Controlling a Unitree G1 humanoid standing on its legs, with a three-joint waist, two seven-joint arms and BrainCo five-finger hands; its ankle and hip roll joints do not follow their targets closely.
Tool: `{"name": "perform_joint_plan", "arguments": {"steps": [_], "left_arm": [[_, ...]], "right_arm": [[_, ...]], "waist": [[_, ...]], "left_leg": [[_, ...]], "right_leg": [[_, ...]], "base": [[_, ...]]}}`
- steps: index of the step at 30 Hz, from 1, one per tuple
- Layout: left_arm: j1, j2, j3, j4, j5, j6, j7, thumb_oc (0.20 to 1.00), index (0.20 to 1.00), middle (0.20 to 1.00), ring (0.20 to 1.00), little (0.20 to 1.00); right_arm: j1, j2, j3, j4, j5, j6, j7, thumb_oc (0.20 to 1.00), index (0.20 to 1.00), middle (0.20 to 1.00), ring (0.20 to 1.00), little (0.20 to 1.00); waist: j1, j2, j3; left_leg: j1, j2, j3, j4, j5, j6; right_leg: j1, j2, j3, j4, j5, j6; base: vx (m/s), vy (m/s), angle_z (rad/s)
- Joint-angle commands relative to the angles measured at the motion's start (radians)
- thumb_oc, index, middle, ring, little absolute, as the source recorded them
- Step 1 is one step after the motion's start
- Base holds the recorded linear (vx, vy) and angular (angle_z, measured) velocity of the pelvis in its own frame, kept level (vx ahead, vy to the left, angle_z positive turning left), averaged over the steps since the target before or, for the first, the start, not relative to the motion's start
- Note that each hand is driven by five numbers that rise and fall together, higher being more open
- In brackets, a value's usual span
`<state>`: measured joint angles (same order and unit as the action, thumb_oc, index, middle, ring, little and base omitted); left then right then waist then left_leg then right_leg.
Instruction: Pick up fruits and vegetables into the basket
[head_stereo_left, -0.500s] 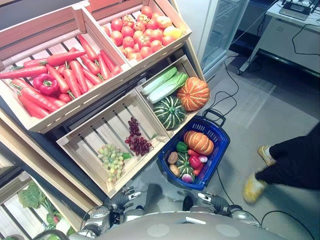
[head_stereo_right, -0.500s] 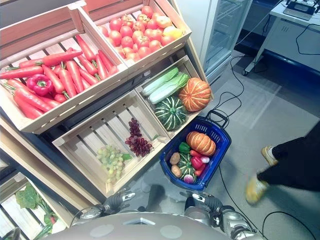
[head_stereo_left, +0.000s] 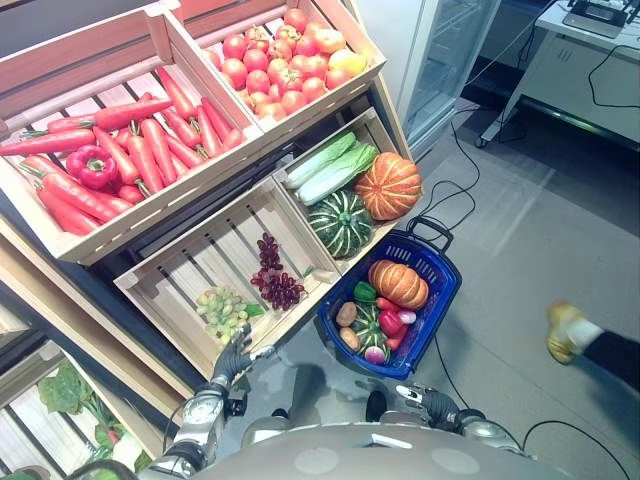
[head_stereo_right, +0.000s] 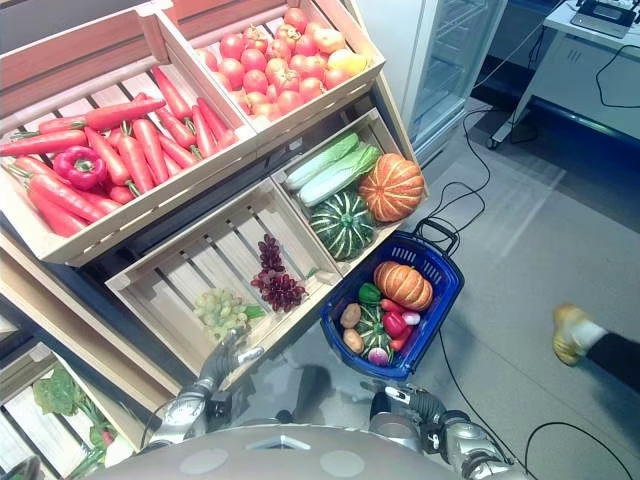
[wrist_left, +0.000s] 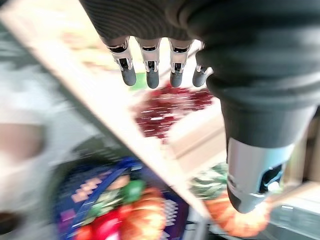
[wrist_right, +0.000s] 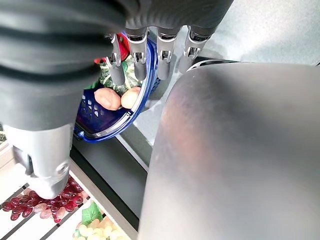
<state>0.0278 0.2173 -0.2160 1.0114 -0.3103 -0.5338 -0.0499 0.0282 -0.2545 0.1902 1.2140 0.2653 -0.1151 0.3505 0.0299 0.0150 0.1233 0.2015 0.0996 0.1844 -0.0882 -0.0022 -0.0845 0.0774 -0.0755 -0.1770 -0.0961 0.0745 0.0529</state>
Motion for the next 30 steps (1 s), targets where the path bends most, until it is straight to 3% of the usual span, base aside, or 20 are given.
{"name": "perform_joint_plan", "arguments": {"steps": [1,6,8,10,12,19,30], "left_arm": [[-0.053,0.028,0.053,-0.079,0.016,-0.117,0.050,1.000,1.000,1.000,1.000,1.000],[-0.050,0.058,0.058,-0.195,0.074,-0.179,0.181,1.000,1.000,1.000,1.000,1.000],[-0.055,0.079,0.059,-0.240,0.159,-0.170,0.313,1.000,1.000,1.000,1.000,1.000],[-0.061,0.083,0.058,-0.254,0.172,-0.163,0.338,1.000,1.000,1.000,1.000,1.000],[-0.093,0.099,0.045,-0.287,0.227,-0.153,0.435,1.000,1.000,1.000,1.000,1.000],[-0.231,0.120,0.027,-0.275,0.298,-0.062,0.754,1.000,1.000,1.000,1.000,1.000],[-0.373,0.110,0.054,-0.202,0.245,0.115,1.051,1.000,1.000,1.000,1.000,1.000]], "right_arm": [[-0.053,0.028,0.018,0.051,0.034,-0.036,0.011,1.000,1.000,1.000,1.000,1.000],[-0.035,0.024,0.025,0.024,0.030,-0.060,0.010,1.000,1.000,1.000,1.000,1.000],[-0.027,0.021,0.035,0.000,0.014,-0.076,0.003,1.000,1.000,1.000,1.000,1.000],[-0.026,0.020,0.044,-0.010,0.013,-0.080,-0.001,1.000,1.000,1.000,1.000,1.000],[-0.030,0.011,0.069,-0.051,0.011,-0.101,-0.026,1.000,1.000,1.000,1.000,1.000],[-0.077,-0.036,0.109,-0.181,0.040,-0.139,-0.088,1.000,1.000,1.000,1.000,1.000],[-0.097,-0.092,0.135,-0.380,0.143,-0.152,-0.150,1.000,1.000,1.000,1.000,1.000]], "waist": [[0.002,-0.027,0.041],[-0.002,-0.030,0.053],[-0.007,-0.032,0.066],[-0.009,-0.032,0.072],[-0.019,-0.033,0.102],[-0.057,-0.030,0.232],[-0.115,-0.056,0.355]], "left_leg": [[-0.064,-0.050,-0.059,0.031,-0.055,0.061],[-0.071,-0.042,-0.058,0.039,-0.055,0.062],[-0.083,-0.036,-0.055,0.045,-0.053,0.060],[-0.089,-0.033,-0.052,0.048,-0.053,0.061],[-0.128,-0.024,-0.045,0.066,-0.047,0.061],[-0.284,-0.008,-0.043,0.141,-0.021,0.054],[-0.586,0.004,-0.038,0.423,-0.048,0.048]], "right_leg": [[0.043,-0.086,-0.068,0.078,-0.090,0.084],[0.028,-0.086,-0.058,0.096,-0.096,0.082],[0.011,-0.088,-0.053,0.114,-0.103,0.083],[0.000,-0.089,-0.050,0.123,-0.106,0.082],[-0.046,-0.088,-0.041,0.157,-0.113,0.078],[-0.234,-0.073,-0.015,0.280,-0.134,0.062],[-0.536,-0.045,0.030,0.544,-0.185,0.030]], "base": [[0.04,-0.016,0.00],[0.06,-0.013,0.00],[0.06,-0.017,0.00],[0.00,0.000,0.00],[-0.03,-0.015,-0.01],[-0.14,-0.023,-0.07],[-0.03,-0.030,-0.05]]}}
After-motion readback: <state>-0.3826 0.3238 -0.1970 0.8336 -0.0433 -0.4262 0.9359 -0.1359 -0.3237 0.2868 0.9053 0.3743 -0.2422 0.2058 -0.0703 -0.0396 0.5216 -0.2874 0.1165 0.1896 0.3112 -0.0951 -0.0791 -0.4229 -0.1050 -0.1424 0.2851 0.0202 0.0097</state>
